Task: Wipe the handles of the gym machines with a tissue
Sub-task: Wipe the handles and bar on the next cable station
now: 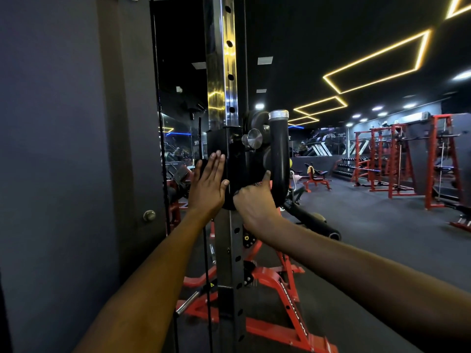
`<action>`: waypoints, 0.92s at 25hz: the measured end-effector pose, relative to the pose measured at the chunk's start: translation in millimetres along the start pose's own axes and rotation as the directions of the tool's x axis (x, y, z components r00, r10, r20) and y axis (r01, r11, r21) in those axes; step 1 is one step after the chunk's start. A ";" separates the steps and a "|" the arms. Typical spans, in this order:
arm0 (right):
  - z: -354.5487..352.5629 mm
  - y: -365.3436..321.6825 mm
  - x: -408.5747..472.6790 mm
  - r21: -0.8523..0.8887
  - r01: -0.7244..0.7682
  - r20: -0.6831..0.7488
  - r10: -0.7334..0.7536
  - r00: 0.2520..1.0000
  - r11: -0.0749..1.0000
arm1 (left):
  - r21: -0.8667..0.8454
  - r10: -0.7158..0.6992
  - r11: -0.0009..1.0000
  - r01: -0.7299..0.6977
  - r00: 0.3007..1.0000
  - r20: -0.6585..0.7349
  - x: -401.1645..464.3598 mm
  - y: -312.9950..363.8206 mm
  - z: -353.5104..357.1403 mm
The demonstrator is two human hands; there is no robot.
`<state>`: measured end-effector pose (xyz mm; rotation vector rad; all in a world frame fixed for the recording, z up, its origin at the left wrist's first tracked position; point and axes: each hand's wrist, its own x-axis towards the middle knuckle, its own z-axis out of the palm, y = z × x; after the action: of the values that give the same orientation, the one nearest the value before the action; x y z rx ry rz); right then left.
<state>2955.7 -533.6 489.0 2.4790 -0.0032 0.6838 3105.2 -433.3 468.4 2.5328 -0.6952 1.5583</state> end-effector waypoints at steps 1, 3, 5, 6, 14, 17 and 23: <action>-1.8 6.4 13.0 0.096 -0.001 0.031 -0.002 1.000 0.995 | -0.005 0.000 1.000 0.000 1.000 -0.011 -0.3 0.1 -0.2; -5.5 12.9 26.2 0.231 0.016 0.107 -0.042 0.993 0.973 | -0.002 0.008 1.000 -0.008 0.999 -0.034 -1.1 -0.1 0.0; 1.3 9.8 14.8 0.146 0.086 0.046 -0.094 0.995 0.986 | -0.012 0.012 1.000 -0.012 0.999 -0.042 -0.7 -0.4 0.2; 10.1 7.6 0.1 0.051 0.134 -0.021 -0.133 0.991 0.990 | -0.018 0.011 1.000 -0.012 0.999 -0.032 -0.1 -0.7 -0.2; 116.8 37.7 -56.3 0.364 0.352 -0.709 0.012 0.705 0.863 | 0.004 -0.004 1.000 0.004 1.000 0.029 -0.5 -0.9 0.8; 100.2 3.0 -30.3 0.991 -0.008 0.091 0.614 0.784 -0.135 | -0.008 -0.012 1.000 0.012 0.999 0.045 -0.7 0.4 -0.3; 93.9 -15.3 18.1 0.287 -0.029 0.493 0.122 0.862 -0.958 | -0.052 0.001 0.999 0.002 0.999 0.050 -0.8 0.3 -2.8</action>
<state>3018.0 -567.1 422.7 5.1343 0.1006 1.7437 3102.5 -432.5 469.0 2.5418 -0.7308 1.4612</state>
